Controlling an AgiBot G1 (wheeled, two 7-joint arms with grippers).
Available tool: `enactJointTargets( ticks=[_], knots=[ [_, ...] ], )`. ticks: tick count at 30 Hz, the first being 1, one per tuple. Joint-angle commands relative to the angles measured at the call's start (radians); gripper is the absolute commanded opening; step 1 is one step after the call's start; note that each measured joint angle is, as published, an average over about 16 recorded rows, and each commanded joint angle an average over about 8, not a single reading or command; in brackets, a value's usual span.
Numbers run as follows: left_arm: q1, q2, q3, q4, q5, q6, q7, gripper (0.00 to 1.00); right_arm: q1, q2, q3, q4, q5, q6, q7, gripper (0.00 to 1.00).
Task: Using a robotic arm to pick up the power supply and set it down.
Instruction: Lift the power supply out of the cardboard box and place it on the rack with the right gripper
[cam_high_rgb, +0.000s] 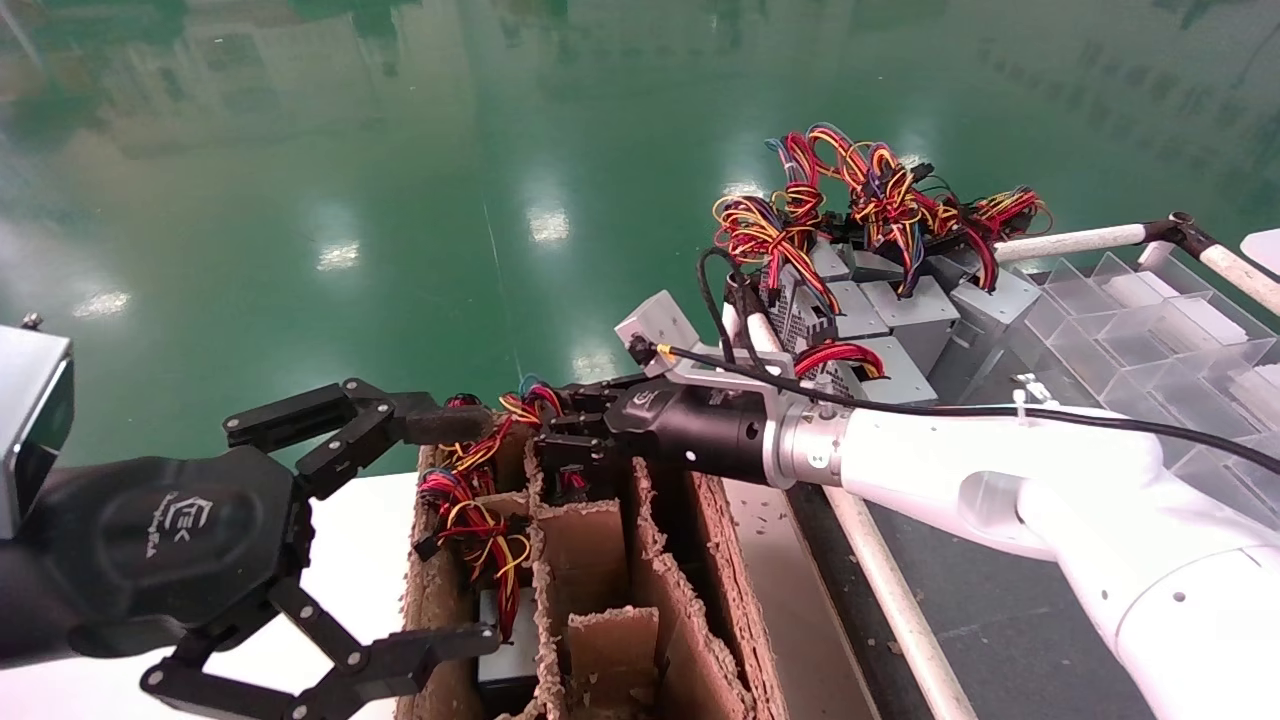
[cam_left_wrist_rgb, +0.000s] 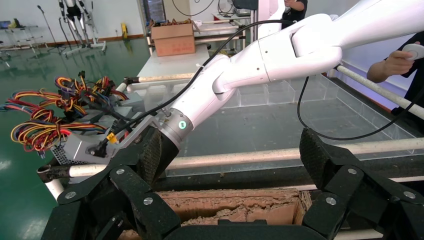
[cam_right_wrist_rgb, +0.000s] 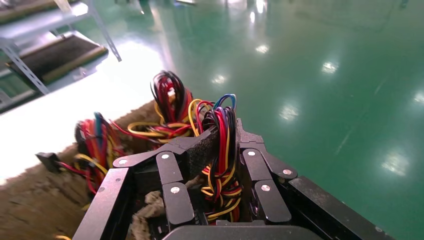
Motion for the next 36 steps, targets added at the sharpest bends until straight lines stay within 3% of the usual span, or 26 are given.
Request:
enactJointTargets(
  ticks=[1,20,36],
  knots=[
    [0.0,0.0,0.0,0.0,0.0,0.0,0.0,1.0,0.001,0.001,0.001,-0.007,0.018,-0.013,-0.004,0.0],
    [0.0,0.0,0.001,0.0,-0.001,0.0,0.0,1.0,0.086,0.089,0.092,-0.155,0.181,-0.314,0.005,0.0],
    [0.0,-0.001,0.001,0.0,-0.001,-0.001,0.001,1.0,0.236,0.245,0.136,-0.203,0.245,-0.514,0.105,0.0]
  ],
)
